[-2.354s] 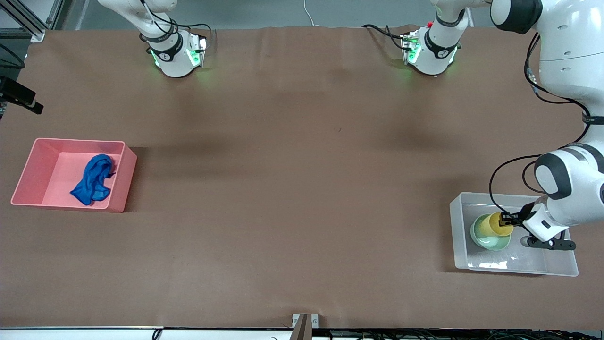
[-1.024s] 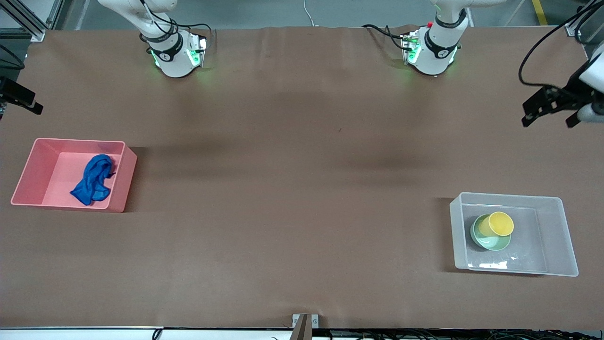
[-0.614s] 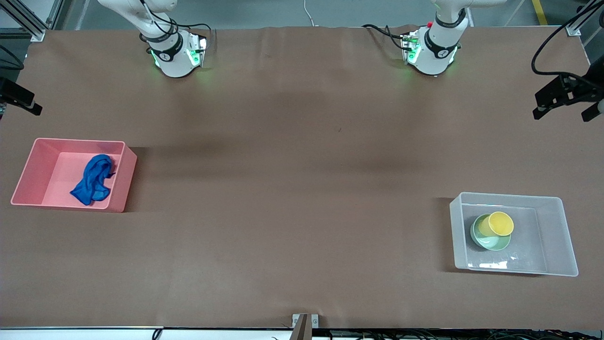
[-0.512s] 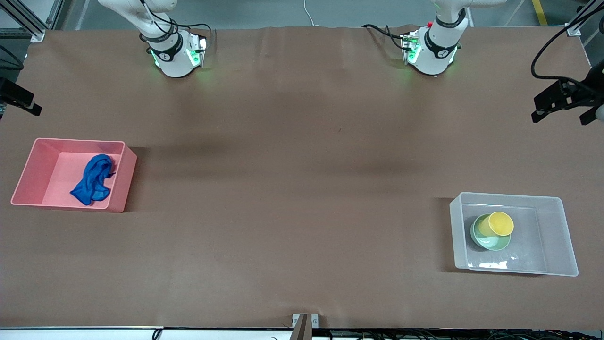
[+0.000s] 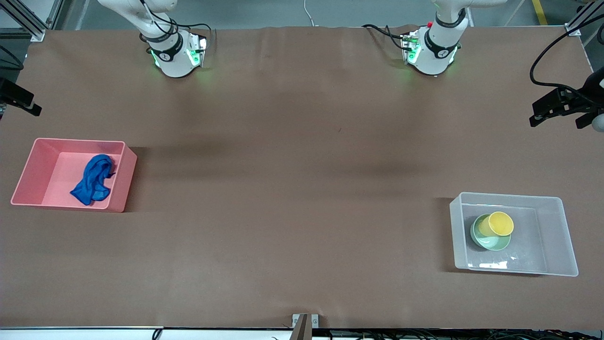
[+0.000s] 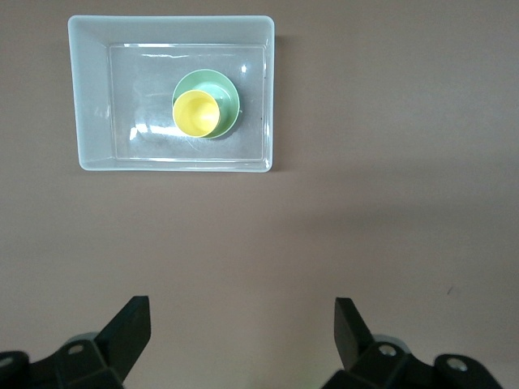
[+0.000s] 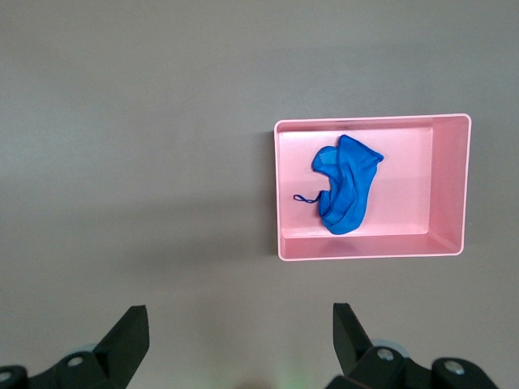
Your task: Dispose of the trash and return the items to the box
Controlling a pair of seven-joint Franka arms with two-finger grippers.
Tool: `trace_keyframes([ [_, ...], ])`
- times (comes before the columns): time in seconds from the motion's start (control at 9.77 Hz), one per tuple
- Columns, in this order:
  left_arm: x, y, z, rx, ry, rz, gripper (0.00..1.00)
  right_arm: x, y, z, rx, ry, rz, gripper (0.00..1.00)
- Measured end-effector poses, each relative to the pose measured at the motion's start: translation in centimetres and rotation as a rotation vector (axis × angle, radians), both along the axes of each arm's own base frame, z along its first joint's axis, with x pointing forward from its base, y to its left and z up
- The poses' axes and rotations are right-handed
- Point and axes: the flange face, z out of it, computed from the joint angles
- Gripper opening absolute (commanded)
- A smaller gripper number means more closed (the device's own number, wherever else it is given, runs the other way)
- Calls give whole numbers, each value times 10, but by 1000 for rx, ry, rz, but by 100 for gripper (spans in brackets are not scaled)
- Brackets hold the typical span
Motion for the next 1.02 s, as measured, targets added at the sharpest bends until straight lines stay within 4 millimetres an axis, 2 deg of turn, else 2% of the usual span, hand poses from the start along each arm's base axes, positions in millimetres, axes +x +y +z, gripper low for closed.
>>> trace_keyframes([
  [0.41,-15,-7,-2,-1,-7,-12,100,0,0,0,0,0,0,100],
  [1.02,-16,-11,-4,-2,-5,-19,100,0,0,0,0,0,0,100],
])
